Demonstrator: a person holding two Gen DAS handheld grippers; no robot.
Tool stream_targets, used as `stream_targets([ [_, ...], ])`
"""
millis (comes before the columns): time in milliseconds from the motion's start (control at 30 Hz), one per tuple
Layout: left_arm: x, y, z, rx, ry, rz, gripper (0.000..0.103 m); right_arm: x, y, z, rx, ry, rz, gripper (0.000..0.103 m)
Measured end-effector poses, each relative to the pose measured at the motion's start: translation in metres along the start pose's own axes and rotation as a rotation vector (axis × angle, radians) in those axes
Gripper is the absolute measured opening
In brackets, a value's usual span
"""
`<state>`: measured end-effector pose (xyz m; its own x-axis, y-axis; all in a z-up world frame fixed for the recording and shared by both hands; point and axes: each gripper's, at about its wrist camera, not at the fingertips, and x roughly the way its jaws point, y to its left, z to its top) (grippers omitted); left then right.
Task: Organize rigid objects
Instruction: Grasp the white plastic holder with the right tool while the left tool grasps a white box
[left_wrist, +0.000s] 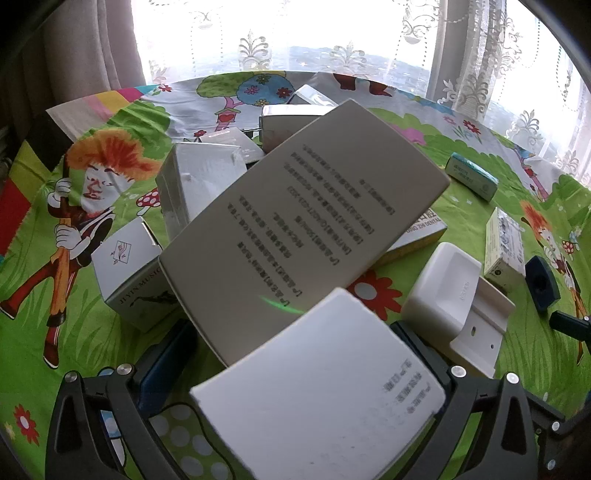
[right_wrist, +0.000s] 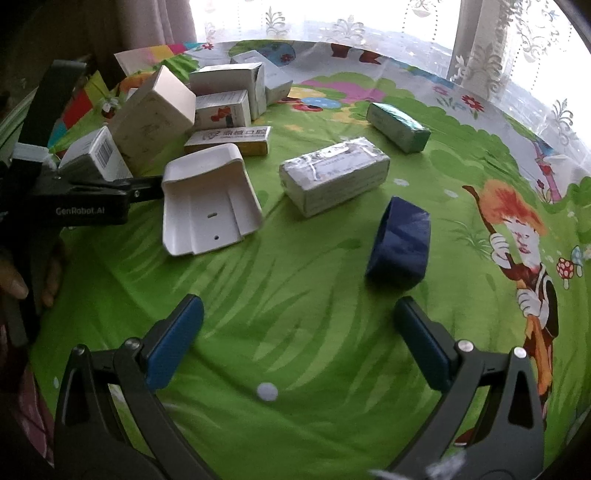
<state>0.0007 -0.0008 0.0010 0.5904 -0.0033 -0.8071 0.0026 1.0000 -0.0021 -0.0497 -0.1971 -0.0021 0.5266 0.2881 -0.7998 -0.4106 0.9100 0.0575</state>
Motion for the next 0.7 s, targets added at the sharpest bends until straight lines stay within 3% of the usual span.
stream_targets([
  [200,-0.014,0.01,-0.018,0.078,0.017,-0.059,0.103,0.011,0.02,0.019,-0.063,0.026,0.045,0.103],
  [400,-0.029,0.052,-0.038,0.002,0.016,-0.013,0.103,0.032,0.045,0.046,-0.106,0.022,0.081,0.103],
  [633,-0.034,0.06,-0.046,-0.009,0.013,-0.002,0.103,0.052,0.056,0.072,-0.126,0.004,0.097,0.103],
  [700,-0.036,0.061,-0.048,-0.014,0.008,0.0,0.103,0.048,0.055,0.072,-0.132,-0.016,0.1,0.091],
])
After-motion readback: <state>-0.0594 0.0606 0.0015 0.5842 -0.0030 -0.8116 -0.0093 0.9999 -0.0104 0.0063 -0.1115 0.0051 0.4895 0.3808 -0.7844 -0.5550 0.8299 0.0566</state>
